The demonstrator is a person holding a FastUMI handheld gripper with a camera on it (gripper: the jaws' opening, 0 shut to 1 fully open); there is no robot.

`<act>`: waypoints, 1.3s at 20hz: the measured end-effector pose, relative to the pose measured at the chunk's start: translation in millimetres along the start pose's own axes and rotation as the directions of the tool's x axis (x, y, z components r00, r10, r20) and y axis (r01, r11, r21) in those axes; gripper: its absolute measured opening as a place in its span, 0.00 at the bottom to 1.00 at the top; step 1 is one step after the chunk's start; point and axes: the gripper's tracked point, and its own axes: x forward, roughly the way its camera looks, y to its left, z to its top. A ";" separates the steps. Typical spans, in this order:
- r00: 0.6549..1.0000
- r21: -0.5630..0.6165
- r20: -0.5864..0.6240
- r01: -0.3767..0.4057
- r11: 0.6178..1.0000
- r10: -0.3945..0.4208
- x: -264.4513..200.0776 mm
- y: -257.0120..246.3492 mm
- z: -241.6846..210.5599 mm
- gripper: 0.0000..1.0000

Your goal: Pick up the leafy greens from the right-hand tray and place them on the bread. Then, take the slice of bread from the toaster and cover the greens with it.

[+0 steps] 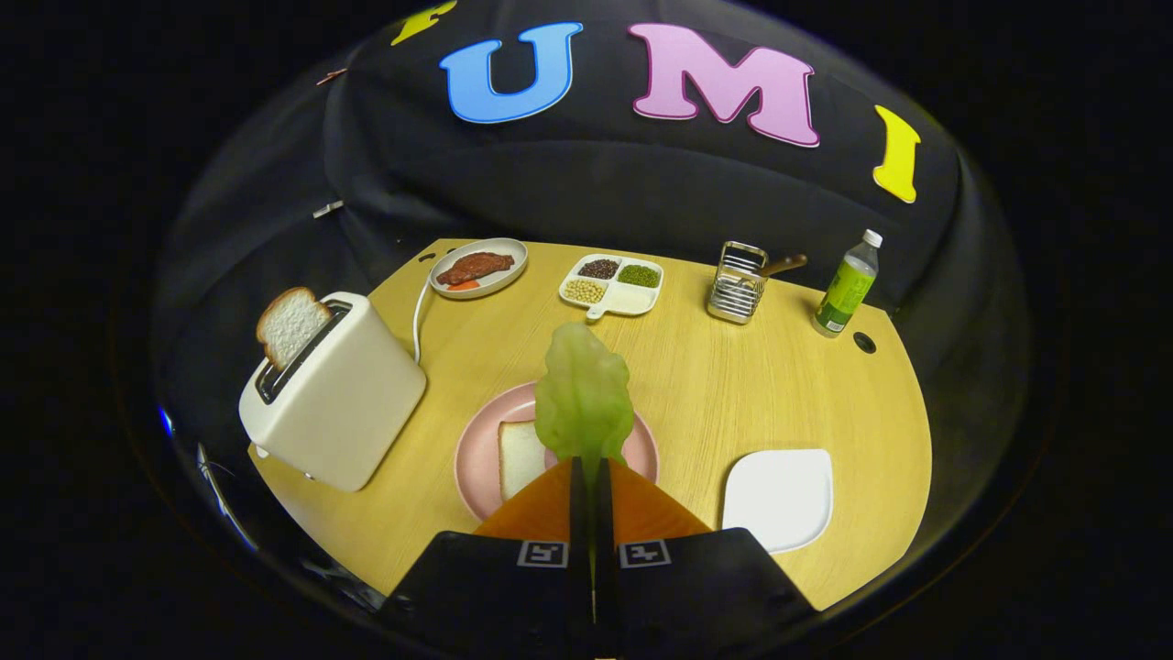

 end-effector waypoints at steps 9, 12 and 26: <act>0.998 -0.007 -0.059 -0.024 1.000 0.024 33.9 27.0 -16.1 0.06; 0.996 -0.027 -0.087 -0.034 0.999 0.031 44.2 29.8 -23.4 0.07; 0.997 -0.001 -0.076 -0.022 1.000 0.022 56.7 31.3 -18.0 0.68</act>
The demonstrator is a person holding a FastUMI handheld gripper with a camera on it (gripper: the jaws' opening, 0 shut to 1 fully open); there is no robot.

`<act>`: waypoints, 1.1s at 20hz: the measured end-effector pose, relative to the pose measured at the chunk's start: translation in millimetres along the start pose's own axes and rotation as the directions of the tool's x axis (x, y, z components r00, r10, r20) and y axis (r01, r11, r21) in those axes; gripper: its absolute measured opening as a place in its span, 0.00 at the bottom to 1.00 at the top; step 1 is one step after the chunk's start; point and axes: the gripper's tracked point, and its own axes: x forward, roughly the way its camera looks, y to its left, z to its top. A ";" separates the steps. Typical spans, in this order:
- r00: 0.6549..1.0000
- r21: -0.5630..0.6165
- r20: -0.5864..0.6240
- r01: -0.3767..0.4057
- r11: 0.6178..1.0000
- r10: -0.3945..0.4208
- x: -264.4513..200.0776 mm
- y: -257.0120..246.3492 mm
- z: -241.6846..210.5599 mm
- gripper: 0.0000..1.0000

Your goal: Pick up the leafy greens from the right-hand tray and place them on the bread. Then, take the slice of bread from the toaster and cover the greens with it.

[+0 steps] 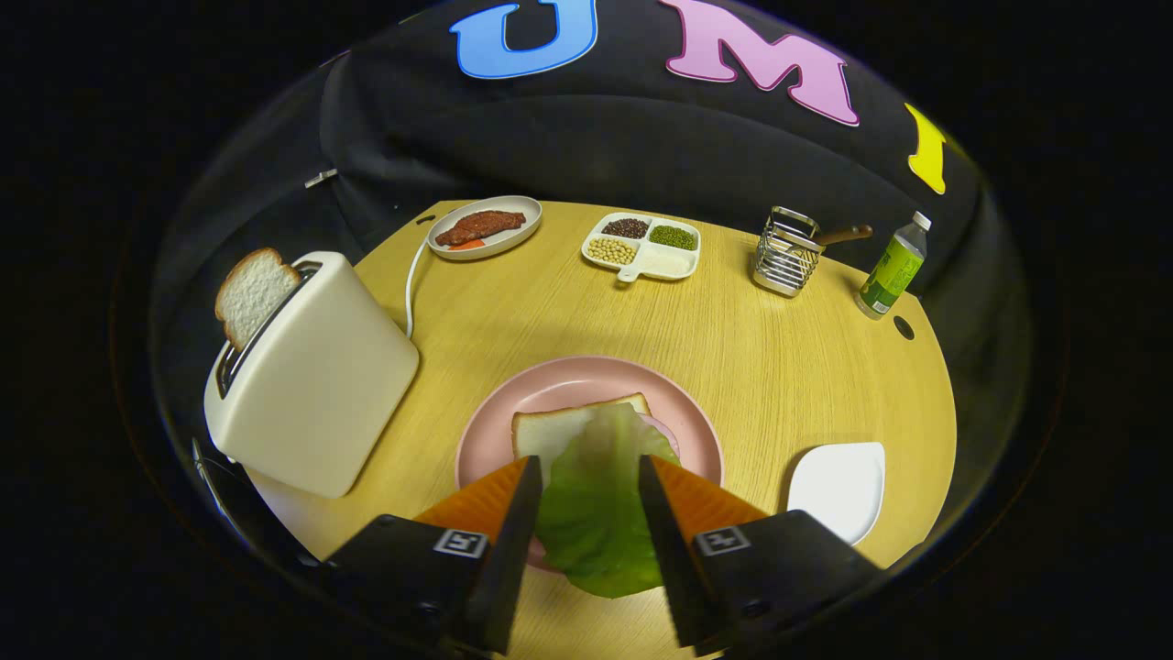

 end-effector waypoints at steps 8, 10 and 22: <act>0.992 0.031 0.121 -0.047 0.998 0.042 -38.8 24.1 39.7 0.99; 0.984 0.005 0.165 -0.067 0.998 0.065 -52.6 38.2 55.6 0.99; 0.898 -0.209 0.327 -0.236 0.949 0.295 -122.1 189.8 127.9 0.99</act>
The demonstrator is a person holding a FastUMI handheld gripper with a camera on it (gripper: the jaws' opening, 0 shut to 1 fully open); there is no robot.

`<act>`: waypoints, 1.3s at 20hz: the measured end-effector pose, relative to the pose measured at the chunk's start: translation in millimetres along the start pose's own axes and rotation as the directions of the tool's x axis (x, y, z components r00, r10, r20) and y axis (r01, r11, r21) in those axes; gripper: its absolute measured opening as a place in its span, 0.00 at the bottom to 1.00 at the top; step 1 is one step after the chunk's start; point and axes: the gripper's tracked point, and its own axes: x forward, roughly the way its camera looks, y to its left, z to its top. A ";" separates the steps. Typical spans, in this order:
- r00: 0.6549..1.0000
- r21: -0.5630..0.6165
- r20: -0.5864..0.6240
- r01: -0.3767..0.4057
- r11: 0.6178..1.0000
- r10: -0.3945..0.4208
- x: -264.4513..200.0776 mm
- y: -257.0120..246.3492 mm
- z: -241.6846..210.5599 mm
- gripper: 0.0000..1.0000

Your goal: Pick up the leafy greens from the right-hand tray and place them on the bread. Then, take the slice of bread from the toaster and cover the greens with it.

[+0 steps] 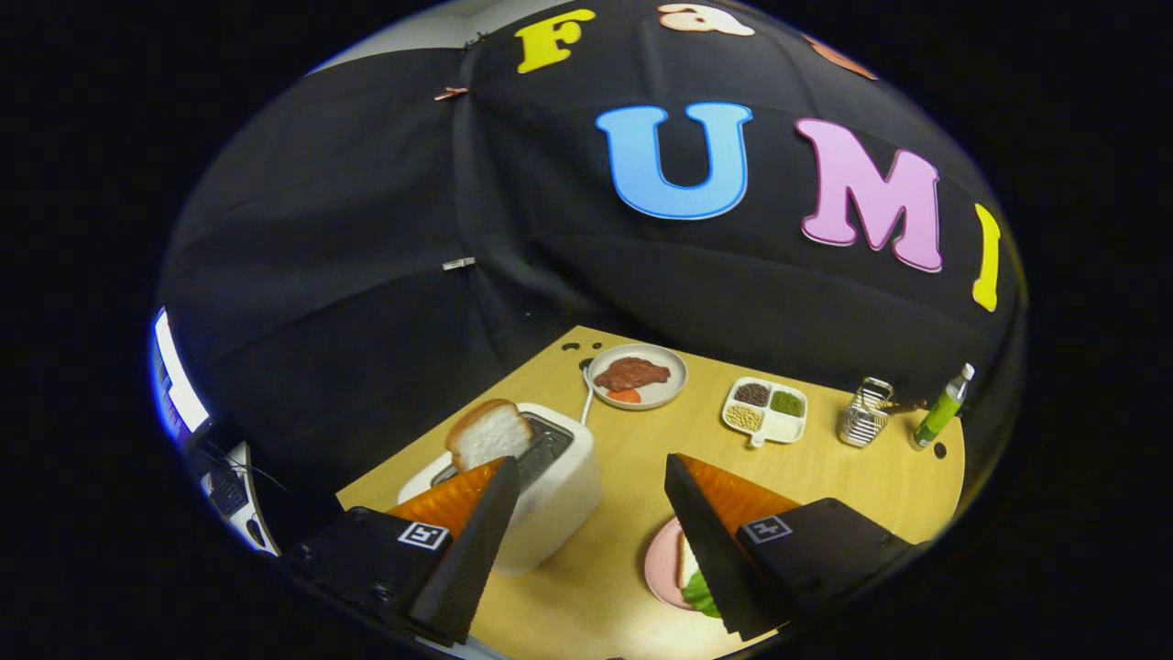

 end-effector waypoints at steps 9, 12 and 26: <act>0.994 0.012 -0.051 -0.091 0.996 0.092 45.4 85.3 2.2 0.99; 0.996 -0.013 -0.063 -0.070 0.997 0.069 66.9 97.2 -3.2 0.99; 0.986 -0.077 -0.135 0.086 0.993 -0.095 121.9 80.4 -35.1 0.99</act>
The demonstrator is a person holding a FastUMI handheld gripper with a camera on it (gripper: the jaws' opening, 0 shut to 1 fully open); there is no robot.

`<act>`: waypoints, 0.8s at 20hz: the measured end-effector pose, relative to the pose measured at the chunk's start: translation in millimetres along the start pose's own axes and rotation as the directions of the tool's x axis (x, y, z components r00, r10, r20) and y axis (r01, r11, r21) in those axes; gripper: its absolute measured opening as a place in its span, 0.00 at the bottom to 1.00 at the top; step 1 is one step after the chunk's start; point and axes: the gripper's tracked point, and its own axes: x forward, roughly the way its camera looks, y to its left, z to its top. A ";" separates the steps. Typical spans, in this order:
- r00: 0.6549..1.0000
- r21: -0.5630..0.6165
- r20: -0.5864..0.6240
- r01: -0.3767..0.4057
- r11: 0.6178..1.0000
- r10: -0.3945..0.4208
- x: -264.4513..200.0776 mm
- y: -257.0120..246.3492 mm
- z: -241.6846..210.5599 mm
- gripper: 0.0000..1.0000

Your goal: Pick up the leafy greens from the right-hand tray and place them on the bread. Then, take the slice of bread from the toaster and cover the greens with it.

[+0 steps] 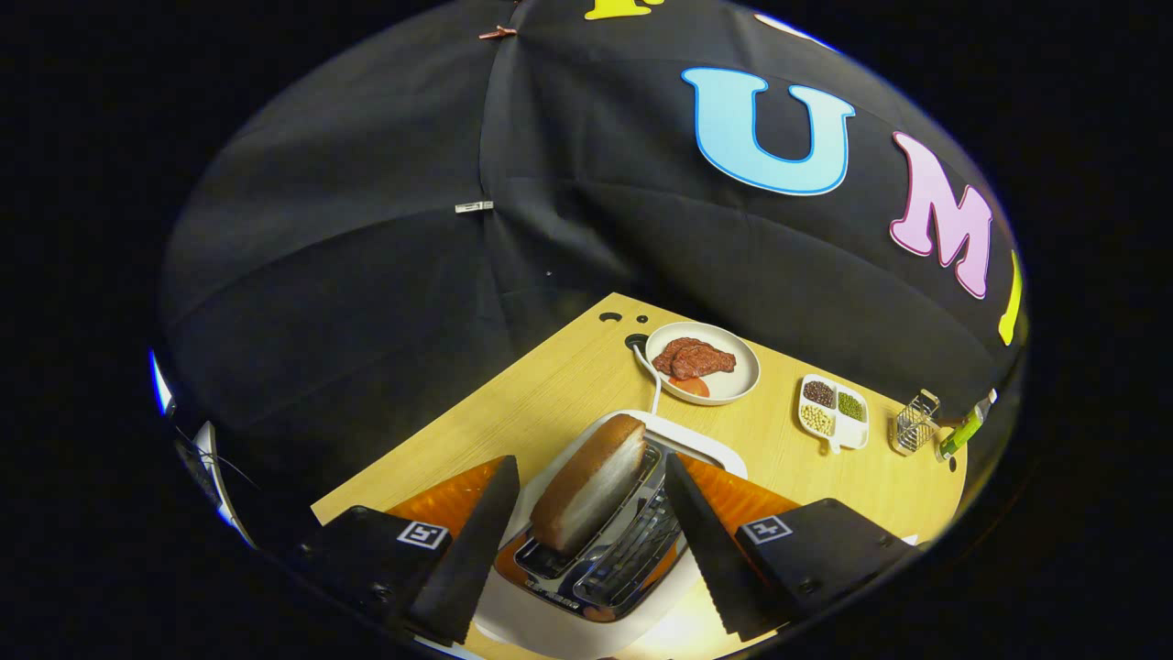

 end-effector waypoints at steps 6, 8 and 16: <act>0.999 -0.040 -0.026 0.018 0.999 -0.019 3.4 -8.2 -7.1 0.95; 1.000 -0.032 -0.022 0.014 0.999 -0.014 2.8 -8.0 -4.9 0.88; 0.997 -0.007 -0.081 -0.006 1.000 0.005 3.5 -5.5 -12.9 0.28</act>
